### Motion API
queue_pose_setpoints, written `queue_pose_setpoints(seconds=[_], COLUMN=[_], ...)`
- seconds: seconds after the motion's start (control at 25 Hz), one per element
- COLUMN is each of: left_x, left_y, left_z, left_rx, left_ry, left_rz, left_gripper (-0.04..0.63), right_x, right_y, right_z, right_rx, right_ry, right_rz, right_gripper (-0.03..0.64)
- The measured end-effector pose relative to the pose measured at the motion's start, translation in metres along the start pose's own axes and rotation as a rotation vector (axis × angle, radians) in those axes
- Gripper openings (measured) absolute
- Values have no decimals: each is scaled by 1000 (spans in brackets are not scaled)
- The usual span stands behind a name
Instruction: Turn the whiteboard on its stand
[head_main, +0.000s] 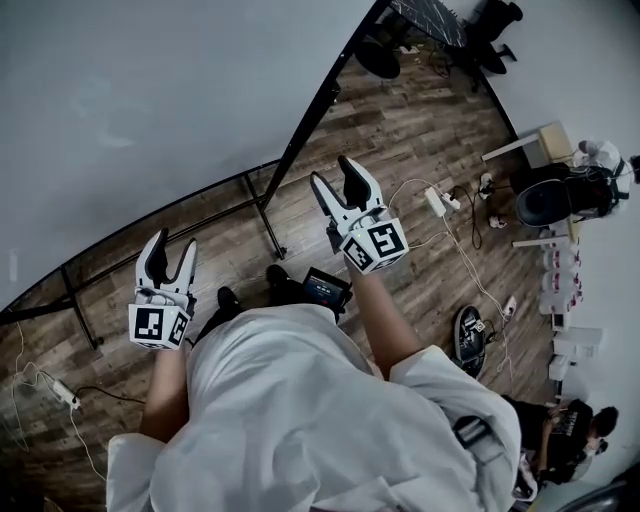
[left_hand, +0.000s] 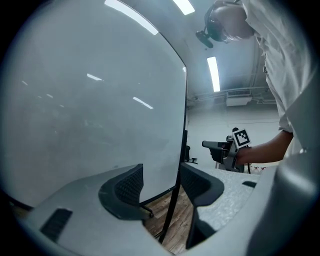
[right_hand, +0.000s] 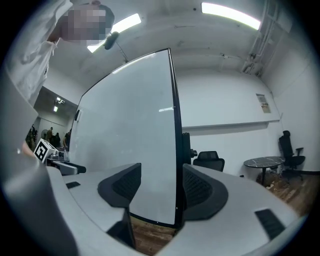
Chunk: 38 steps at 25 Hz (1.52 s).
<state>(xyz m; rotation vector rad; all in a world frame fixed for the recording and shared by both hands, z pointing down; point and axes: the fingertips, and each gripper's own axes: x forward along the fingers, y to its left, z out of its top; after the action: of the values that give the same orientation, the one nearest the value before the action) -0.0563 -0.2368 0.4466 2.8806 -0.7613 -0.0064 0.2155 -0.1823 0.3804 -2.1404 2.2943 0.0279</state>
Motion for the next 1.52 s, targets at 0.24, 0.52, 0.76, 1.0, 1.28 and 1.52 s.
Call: queue_pose_setpoints(seconds=[0.24,0.52,0.76,1.0,1.28,1.52], left_x=[26,46,53,35,18,0], left_y=[-21,-44,-61,-81,-85,-87], left_z=[9,11,9,6,4,7], left_rx=[12,22,20,23,12,4], left_ry=[-32,-30,-41,-33,-43,-67], left_rz=[116,230,333,435,512,571], left_gripper=[239,239,239,239,239,239], right_x=[17,44,65,91,107,107], right_y=[-34,-68,-80,-83,-78,-58], right_z=[5,9,8,3,-10,-15], right_rx=[22,50,68,169,145,122], right_ry=[-2,-6,15,42,107,122], right_rz=[144,333,571,717,862,938], right_gripper=[316,408,417,417,416,414])
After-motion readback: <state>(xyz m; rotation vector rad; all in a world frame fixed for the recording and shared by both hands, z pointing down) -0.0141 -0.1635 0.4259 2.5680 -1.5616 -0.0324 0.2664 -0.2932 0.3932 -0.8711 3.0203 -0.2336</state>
